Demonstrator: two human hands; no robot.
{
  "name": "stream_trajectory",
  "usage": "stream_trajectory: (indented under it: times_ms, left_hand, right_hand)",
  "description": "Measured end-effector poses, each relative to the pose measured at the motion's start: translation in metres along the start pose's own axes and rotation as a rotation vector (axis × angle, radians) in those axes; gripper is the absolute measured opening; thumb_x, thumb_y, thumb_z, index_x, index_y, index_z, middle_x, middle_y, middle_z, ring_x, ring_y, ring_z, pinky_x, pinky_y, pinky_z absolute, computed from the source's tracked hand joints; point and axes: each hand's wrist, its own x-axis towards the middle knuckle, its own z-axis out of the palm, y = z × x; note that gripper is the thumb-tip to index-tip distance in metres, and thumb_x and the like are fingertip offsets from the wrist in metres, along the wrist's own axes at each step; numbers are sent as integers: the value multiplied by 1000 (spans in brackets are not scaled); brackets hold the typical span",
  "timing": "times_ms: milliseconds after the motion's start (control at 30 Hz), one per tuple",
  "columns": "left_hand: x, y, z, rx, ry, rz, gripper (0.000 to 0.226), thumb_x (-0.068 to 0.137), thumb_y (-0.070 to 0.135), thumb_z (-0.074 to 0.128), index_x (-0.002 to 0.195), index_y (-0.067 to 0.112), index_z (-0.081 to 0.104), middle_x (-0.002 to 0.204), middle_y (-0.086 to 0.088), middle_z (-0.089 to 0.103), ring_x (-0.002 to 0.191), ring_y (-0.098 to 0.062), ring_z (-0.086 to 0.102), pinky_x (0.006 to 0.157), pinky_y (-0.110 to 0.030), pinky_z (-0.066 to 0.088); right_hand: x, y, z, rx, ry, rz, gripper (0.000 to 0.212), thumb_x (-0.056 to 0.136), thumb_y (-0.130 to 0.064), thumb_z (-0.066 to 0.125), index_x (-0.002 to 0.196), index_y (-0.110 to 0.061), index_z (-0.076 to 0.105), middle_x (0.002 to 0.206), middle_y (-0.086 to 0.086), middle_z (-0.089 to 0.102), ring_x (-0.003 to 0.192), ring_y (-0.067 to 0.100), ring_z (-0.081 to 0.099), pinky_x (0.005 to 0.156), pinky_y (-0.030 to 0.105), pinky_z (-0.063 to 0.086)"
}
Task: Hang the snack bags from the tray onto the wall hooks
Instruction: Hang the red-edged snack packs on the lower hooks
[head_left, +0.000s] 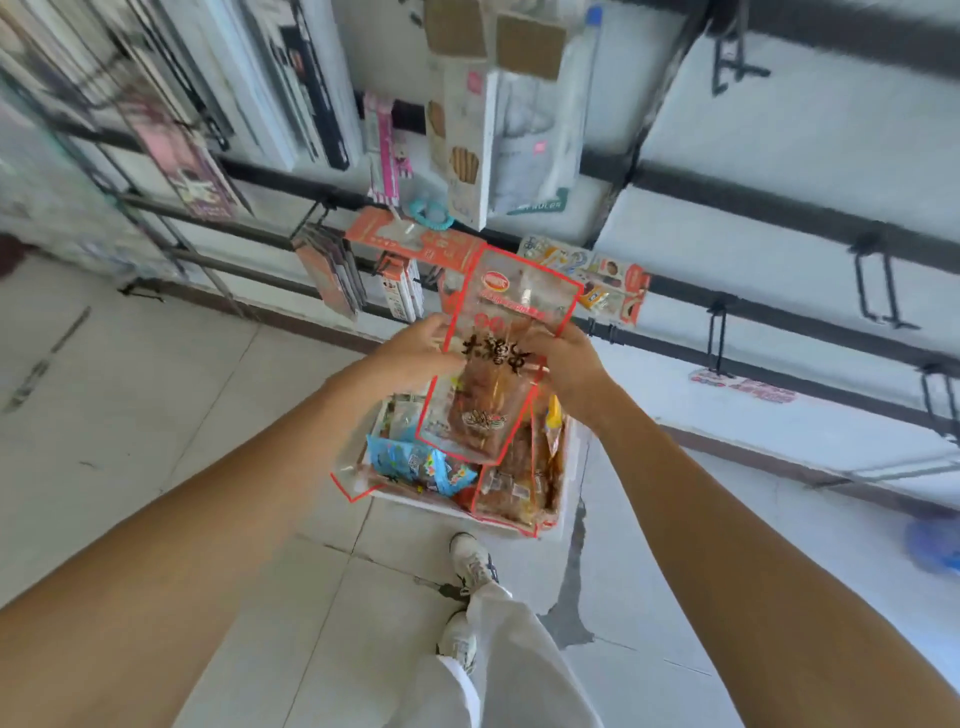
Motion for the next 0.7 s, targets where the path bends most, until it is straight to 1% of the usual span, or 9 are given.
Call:
stream_trajectory:
  times_ms: [33, 100, 167, 233, 267, 367, 500, 600, 700]
  left_hand:
    - [-4, 14, 0, -23, -6, 42, 61, 86, 24, 72, 142, 20, 47, 130, 0, 59, 118, -18, 58, 96, -29, 47]
    - [-13, 44, 3, -86, -19, 142, 40, 90, 15, 70, 128, 13, 59, 116, -4, 67, 108, -20, 65, 85, -21, 50]
    - [-27, 76, 6, -96, -43, 214, 22, 91, 17, 70, 113, 15, 68, 106, -3, 73, 96, -16, 69, 82, -17, 51]
    - [-40, 109, 7, -71, -82, 269, 19, 88, 25, 73, 106, 21, 72, 103, 2, 75, 96, -13, 69, 90, -25, 50]
    - [-46, 126, 8, -86, -117, 297, 17, 88, 26, 73, 104, 20, 73, 101, 2, 76, 95, -14, 70, 91, -29, 52]
    - [-62, 175, 16, -176, -188, 419, 11, 91, 18, 68, 101, 14, 72, 92, -2, 76, 85, -14, 72, 79, -25, 56]
    - [-78, 230, 35, -137, -191, 563, 14, 92, 16, 68, 104, 13, 71, 99, -7, 76, 88, -16, 72, 81, -25, 54]
    - [-90, 261, 54, -121, -195, 612, 11, 91, 12, 68, 102, 12, 70, 96, -7, 75, 85, -20, 73, 86, -29, 56]
    - [-101, 289, 77, -110, -198, 666, 7, 91, 7, 67, 96, 11, 68, 87, -6, 73, 72, -15, 72, 77, -29, 59]
  right_hand:
    - [-12, -13, -9, 6, -1, -24, 24, 93, 8, 50, 86, -10, 64, 79, 0, 65, 64, 13, 57, 57, 25, 49]
    - [-37, -36, -26, 16, 0, -85, 21, 91, 8, 52, 90, -9, 65, 86, 5, 65, 74, 19, 58, 69, 34, 50]
    - [-60, -56, -44, -19, 38, -128, 19, 91, 4, 56, 94, -11, 68, 92, 7, 68, 80, 23, 61, 75, 37, 52]
    - [-83, -73, -63, -33, 92, -154, 17, 91, 0, 58, 95, -12, 70, 93, 6, 71, 83, 25, 62, 74, 36, 54]
    - [-94, -80, -72, -36, 114, -175, 16, 92, -3, 59, 93, -14, 70, 92, 5, 72, 82, 22, 64, 71, 34, 54]
    - [-130, -101, -100, -60, 147, -253, 16, 95, -6, 56, 90, -13, 70, 93, 5, 73, 82, 18, 66, 68, 30, 55]
    - [-166, -118, -133, -70, 202, -332, 21, 97, -4, 53, 88, -13, 70, 94, 6, 73, 89, 19, 65, 66, 26, 56]
    - [-187, -121, -154, -54, 233, -358, 22, 97, -3, 54, 88, -13, 71, 90, 2, 75, 88, 19, 65, 68, 27, 55]
    - [-207, -121, -178, -30, 262, -384, 18, 96, -2, 55, 93, -9, 71, 92, 7, 75, 82, 20, 66, 66, 26, 56]
